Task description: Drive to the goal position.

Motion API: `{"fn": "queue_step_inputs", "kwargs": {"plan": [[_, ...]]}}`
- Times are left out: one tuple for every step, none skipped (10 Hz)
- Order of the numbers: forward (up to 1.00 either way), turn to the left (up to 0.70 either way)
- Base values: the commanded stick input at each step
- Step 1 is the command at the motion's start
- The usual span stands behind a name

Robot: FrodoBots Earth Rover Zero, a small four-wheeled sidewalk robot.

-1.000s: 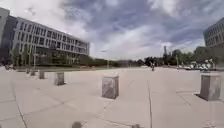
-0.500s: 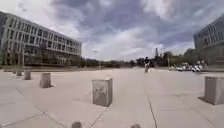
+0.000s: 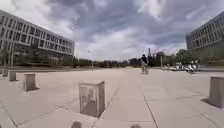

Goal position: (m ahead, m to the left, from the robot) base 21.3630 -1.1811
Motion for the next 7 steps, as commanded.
{"fn": "queue_step_inputs", "kwargs": {"plan": [[0.7,-0.12],[0.7,-0.31],[0.7,-0.35],[0.7,-0.35],[0.7,-0.35],[0.7,-0.35],[0.7,-0.23]]}}
